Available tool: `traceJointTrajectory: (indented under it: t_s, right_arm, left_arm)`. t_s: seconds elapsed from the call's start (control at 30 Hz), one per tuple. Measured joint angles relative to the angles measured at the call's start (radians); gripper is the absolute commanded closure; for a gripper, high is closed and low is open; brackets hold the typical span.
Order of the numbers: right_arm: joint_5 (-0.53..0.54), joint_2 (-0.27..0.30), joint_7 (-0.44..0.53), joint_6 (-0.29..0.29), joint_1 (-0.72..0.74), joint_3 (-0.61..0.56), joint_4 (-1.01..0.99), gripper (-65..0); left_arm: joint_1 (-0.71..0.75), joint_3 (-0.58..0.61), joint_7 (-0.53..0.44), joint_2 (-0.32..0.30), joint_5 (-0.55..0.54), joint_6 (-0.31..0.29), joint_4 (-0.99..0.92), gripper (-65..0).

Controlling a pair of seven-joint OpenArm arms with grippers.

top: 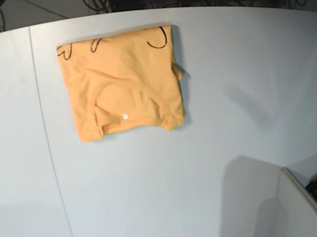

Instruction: Layout the t-shirt on the table in an organized manner, then fold the t-shirt properly

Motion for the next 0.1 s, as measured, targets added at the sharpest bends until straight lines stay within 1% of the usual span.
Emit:
traceJointTrajectory:
  t_s: [0.1]
  right_arm:
    - [0.001,0.007,0.001,-0.001,0.015,0.000,0.000,0.0]
  left_arm:
    - [0.010,0.000,0.005,-0.011,-0.003,0.003,-0.003,0.0]
